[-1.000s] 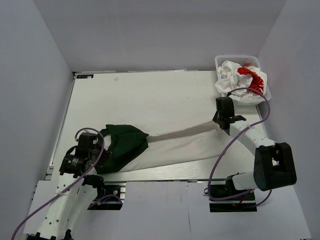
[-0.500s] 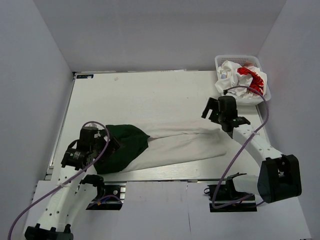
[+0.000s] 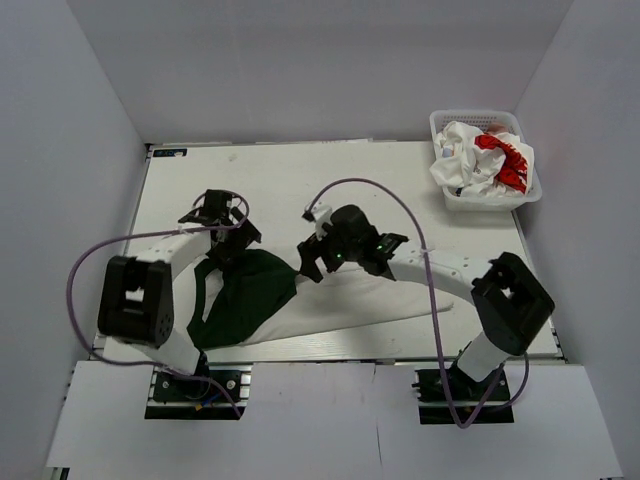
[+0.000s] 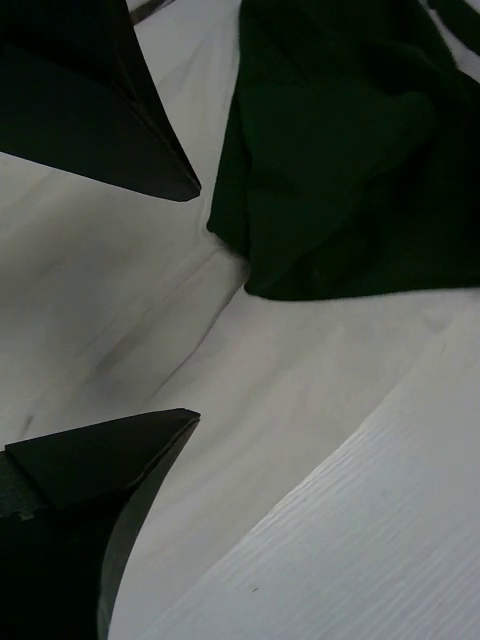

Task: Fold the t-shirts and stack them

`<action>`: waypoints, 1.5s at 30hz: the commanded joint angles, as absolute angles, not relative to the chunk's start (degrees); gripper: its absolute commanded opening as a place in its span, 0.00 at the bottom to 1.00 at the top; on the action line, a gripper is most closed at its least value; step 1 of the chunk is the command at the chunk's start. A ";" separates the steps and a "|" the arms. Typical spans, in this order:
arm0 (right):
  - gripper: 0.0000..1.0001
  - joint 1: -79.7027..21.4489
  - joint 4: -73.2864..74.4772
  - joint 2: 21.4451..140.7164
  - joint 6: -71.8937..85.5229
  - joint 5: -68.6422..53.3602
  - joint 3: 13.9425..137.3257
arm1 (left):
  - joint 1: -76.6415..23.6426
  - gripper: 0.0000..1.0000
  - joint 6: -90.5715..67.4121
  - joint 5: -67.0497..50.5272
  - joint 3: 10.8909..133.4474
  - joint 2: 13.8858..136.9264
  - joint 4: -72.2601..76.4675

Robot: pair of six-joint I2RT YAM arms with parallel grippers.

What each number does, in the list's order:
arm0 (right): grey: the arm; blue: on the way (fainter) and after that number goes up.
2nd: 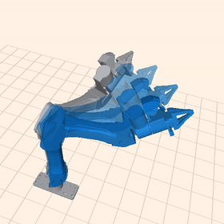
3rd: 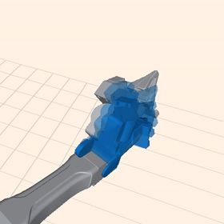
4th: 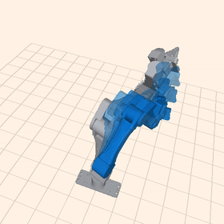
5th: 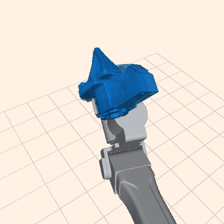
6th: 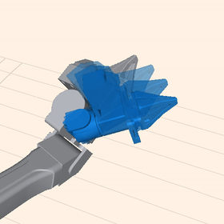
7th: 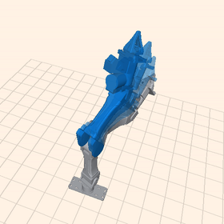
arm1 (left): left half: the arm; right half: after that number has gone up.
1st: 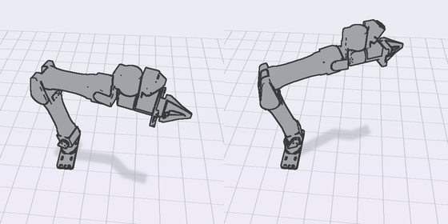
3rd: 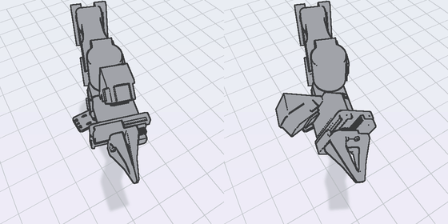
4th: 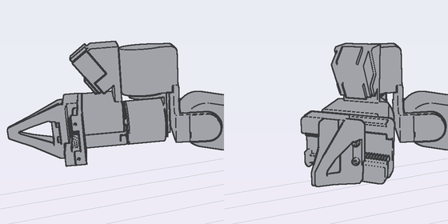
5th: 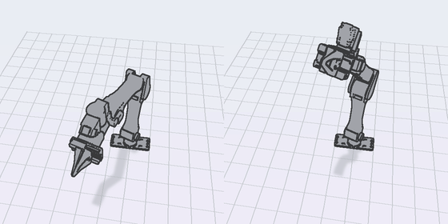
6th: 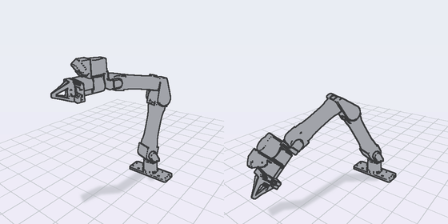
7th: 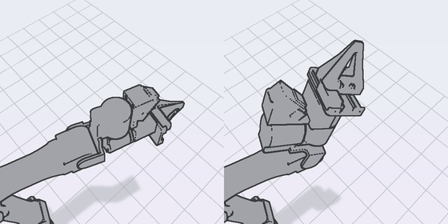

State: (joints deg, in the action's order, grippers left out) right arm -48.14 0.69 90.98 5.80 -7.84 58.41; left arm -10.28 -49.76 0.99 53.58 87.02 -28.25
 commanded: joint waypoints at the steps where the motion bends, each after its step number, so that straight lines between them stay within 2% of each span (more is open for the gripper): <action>1: 0.90 -52.89 -7.72 93.68 -6.38 -9.40 61.25 | -10.28 1.00 -49.22 1.31 55.02 91.91 -28.74; 7: 0.90 -58.88 -8.53 106.23 -14.57 -12.20 71.00 | -10.28 1.00 -49.74 5.36 52.13 92.02 -27.60; 13: 0.90 -61.44 -14.06 113.80 -17.67 -13.45 75.58 | -10.28 1.00 -49.75 5.89 50.45 91.41 -27.07; 17: 0.90 -62.14 -16.78 117.41 -18.11 -9.41 78.83 | -10.28 1.00 -49.75 5.89 49.84 91.93 -27.07; 22: 0.89 -62.31 -16.00 120.93 -18.63 -8.97 82.78 | -9.76 1.00 -49.22 5.89 48.78 91.32 -27.07; 23: 0.87 -62.40 -15.39 121.11 -18.55 -8.79 83.23 | -9.76 1.00 -49.22 6.50 48.78 90.80 -27.07; 25: 0.72 -62.40 -14.94 121.64 -18.55 -8.96 83.06 | -9.76 1.00 -49.22 7.03 48.26 90.26 -27.07; 26: 0.63 -62.49 -15.20 121.47 -18.37 -8.96 82.19 | -9.76 1.00 -49.22 7.03 48.25 90.26 -27.07; 27: 0.45 -62.75 -15.38 120.51 -18.28 -9.05 81.66 | -9.76 1.00 -49.22 7.03 48.25 89.65 -27.07; 29: 0.32 -63.02 -17.56 118.22 -18.19 -9.14 77.72 | -9.76 1.00 -49.22 7.65 48.25 89.65 -27.07; 30: 0.20 -63.45 -18.19 116.65 -18.02 -9.05 76.74 | -9.76 1.00 -49.22 8.26 48.25 89.65 -27.07; 32: 0.13 -63.81 -19.33 114.00 -18.02 -8.70 73.24 | -9.76 1.00 -49.22 8.87 48.25 89.65 -27.60; 34: 0.00 -64.07 -19.33 110.85 -17.23 -8.79 71.12 | -9.76 1.00 -49.22 9.66 48.25 89.65 -28.21; 45: 0.00 -65.92 -26.98 92.73 -6.69 -10.37 48.19 | -9.76 1.00 -49.22 11.51 48.78 88.51 -28.83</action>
State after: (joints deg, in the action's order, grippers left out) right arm -65.28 -21.69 96.66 -10.98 -9.47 52.07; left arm -10.24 -49.98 8.75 49.95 89.93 -25.98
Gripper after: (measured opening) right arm 0.014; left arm 0.997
